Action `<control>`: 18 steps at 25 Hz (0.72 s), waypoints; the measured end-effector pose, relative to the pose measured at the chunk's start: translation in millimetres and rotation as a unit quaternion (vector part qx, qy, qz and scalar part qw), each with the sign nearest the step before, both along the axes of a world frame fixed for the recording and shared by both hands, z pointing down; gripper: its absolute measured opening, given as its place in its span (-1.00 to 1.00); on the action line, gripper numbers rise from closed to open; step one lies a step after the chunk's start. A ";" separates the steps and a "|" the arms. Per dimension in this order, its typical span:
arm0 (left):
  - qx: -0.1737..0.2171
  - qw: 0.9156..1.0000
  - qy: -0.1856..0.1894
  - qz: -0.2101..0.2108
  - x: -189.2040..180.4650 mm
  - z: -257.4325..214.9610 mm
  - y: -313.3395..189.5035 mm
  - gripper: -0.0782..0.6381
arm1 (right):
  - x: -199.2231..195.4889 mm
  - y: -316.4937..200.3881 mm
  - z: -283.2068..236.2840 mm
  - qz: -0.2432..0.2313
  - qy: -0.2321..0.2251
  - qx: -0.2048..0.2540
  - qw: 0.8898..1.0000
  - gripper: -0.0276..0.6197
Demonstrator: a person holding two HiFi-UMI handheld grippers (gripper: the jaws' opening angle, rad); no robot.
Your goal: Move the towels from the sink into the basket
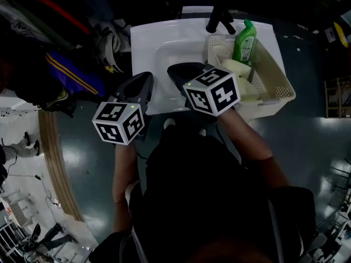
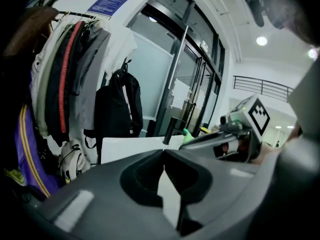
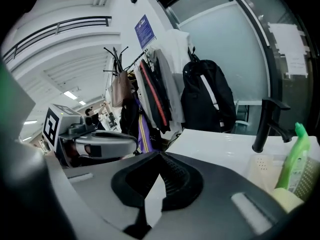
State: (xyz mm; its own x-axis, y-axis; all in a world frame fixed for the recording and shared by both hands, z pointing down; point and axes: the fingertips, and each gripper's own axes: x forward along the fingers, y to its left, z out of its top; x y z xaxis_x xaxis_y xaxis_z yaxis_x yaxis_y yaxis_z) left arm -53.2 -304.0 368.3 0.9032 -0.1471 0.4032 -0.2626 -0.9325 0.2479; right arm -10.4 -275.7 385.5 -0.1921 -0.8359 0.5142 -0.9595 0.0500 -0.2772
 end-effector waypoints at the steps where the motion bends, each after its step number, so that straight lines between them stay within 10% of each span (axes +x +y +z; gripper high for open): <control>1: -0.002 1.000 -0.002 -0.001 -0.5 2.3 0.7 -0.76 | -1.8 0.2 3.3 -0.001 0.000 -0.002 1.000 -0.92; 18: -0.015 1.000 -0.011 -0.003 -6.4 16.4 6.5 -0.76 | -9.7 4.7 20.7 0.005 0.004 -0.013 1.000 -0.92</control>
State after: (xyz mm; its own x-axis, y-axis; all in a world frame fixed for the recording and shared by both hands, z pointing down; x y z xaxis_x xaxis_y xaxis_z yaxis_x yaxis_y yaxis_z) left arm -59.6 -297.5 384.8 0.8935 -0.1402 0.4266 -0.2739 -0.9230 0.2702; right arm -20.1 -270.9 406.3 -0.1784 -0.8238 0.5381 -0.9624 0.0322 -0.2697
